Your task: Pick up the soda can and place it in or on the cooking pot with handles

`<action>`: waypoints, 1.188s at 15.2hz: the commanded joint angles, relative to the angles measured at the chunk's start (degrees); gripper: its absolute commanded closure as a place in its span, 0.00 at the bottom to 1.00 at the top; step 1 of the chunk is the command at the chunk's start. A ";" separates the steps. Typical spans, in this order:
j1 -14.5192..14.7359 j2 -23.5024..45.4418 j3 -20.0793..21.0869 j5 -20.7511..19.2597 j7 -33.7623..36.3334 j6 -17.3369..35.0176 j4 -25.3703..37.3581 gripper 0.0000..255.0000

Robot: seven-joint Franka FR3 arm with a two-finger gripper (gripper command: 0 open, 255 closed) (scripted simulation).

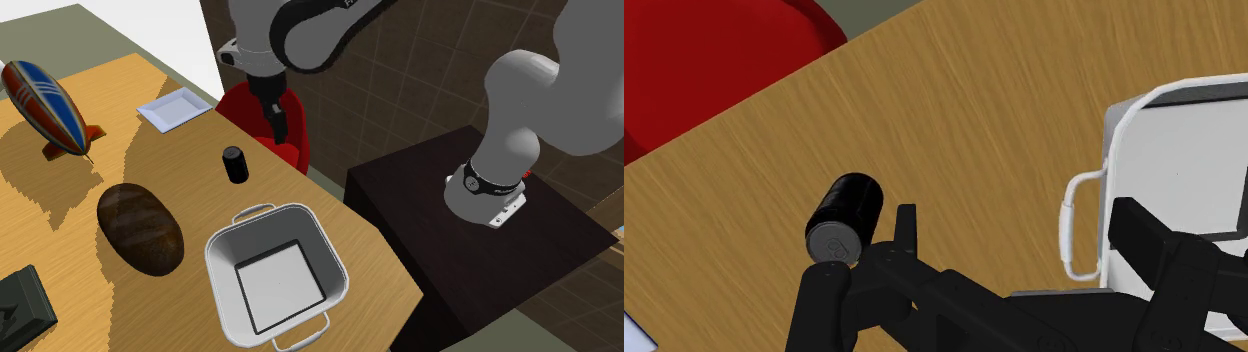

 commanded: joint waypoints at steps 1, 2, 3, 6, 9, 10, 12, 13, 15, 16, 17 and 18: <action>-0.80 4.92 -0.50 2.95 -2.73 1.62 2.94 0.00; -1.40 7.25 -0.54 4.40 -4.05 2.23 4.43 0.00; -2.07 9.57 -0.50 5.84 -5.34 2.74 6.01 0.00; -4.48 16.51 0.12 9.97 -8.89 3.75 11.21 0.00; -7.34 23.35 1.28 13.46 -11.74 4.03 17.13 0.00; -8.33 25.63 1.71 14.47 -12.53 3.98 19.28 0.00; -10.34 30.18 2.61 16.23 -13.86 3.66 23.84 0.00; -11.37 32.47 3.08 16.98 -14.39 3.40 26.27 0.00; -13.37 37.12 3.96 18.29 -15.25 2.65 31.45 0.00; -14.07 38.73 4.26 18.66 -15.46 2.33 33.33 0.00; -14.17 39.23 4.42 18.82 -15.55 2.81 33.35 0.00; -14.27 39.74 4.57 18.98 -15.64 3.28 33.38 0.00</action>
